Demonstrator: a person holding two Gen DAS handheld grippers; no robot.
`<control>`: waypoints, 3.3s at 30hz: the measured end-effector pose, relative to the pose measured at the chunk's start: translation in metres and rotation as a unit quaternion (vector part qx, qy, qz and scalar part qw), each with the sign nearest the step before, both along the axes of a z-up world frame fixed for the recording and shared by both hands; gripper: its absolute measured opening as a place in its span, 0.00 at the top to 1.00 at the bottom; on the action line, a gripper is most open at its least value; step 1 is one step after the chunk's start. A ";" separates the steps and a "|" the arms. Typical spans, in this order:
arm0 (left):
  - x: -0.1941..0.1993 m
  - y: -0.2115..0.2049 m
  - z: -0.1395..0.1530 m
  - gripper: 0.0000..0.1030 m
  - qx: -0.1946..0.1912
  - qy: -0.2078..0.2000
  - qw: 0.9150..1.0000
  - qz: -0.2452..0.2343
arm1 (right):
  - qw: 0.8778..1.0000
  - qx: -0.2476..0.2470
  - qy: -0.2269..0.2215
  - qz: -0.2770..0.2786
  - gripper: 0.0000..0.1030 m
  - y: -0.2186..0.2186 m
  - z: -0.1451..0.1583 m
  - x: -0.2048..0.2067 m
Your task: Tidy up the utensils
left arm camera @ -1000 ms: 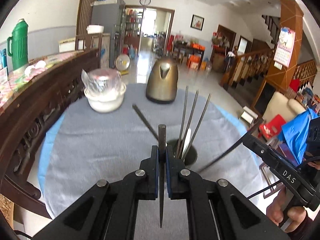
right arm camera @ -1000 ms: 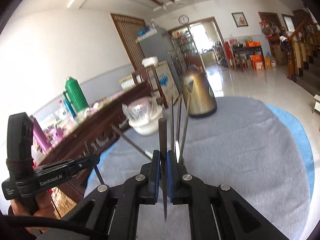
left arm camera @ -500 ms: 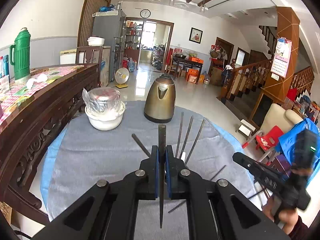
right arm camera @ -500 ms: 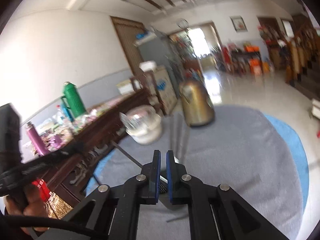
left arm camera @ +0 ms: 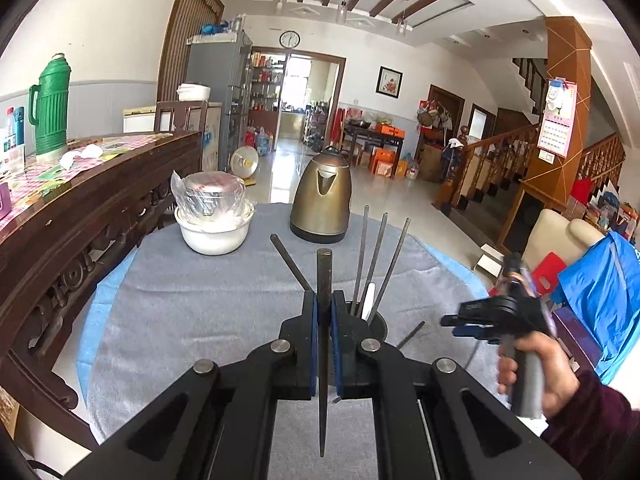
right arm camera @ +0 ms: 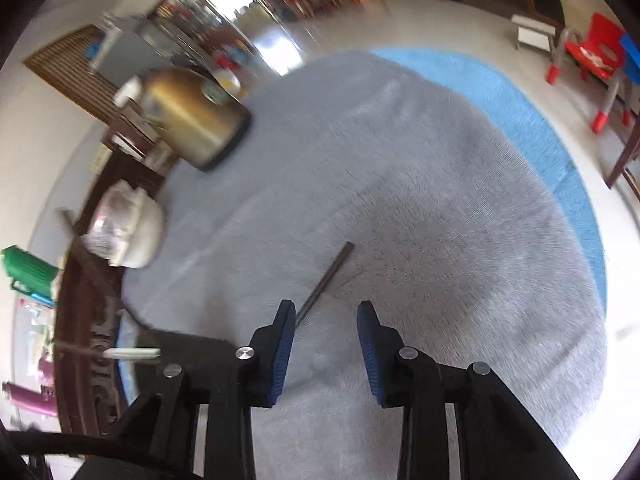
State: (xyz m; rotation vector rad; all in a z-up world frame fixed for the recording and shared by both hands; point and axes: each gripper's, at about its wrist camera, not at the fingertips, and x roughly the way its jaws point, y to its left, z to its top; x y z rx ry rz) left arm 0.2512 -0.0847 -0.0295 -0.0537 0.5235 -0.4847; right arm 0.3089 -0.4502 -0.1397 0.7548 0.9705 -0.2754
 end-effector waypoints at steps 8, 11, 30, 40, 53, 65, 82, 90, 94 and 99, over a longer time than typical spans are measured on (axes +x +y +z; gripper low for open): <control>-0.012 0.009 -0.002 0.94 -0.008 -0.033 0.999 -0.007 | 0.995 -0.008 0.086 -0.042 0.66 0.010 -0.034 0.051; -0.013 0.012 -0.003 0.94 -0.006 -0.039 0.999 -0.009 | 0.992 -0.018 0.113 -0.053 0.66 0.018 -0.041 0.063; -0.003 0.010 -0.012 0.94 0.040 0.001 0.999 0.022 | 0.977 -0.194 0.090 -0.011 0.94 0.065 -0.028 0.061; -0.017 -0.004 0.000 0.94 0.060 -0.013 0.998 0.024 | 0.983 -0.167 -0.072 -0.031 0.93 0.061 0.051 -0.011; -0.033 -0.020 0.023 0.94 0.063 -0.039 0.997 0.014 | 0.954 -0.163 -0.248 -0.030 0.93 0.081 0.163 -0.069; -0.024 -0.017 0.052 0.94 0.048 -0.054 0.997 0.004 | 0.935 -0.186 -0.301 -0.002 0.93 0.105 0.215 -0.074; 0.022 -0.035 0.106 0.94 -0.027 -0.095 0.995 -0.016 | 0.925 -0.201 -0.321 0.035 0.93 0.139 0.231 -0.044; 0.055 -0.053 0.055 0.94 -0.037 -0.066 0.997 0.018 | 0.937 -0.204 -0.277 0.062 0.93 0.145 0.185 -0.026; 0.070 -0.060 0.021 0.94 -0.012 -0.019 0.999 0.030 | 0.944 -0.190 -0.256 0.082 0.93 0.146 0.165 -0.019; 0.063 -0.057 0.008 0.50 0.025 0.013 0.999 0.028 | 0.952 -0.148 -0.245 0.106 0.91 0.146 0.150 -0.020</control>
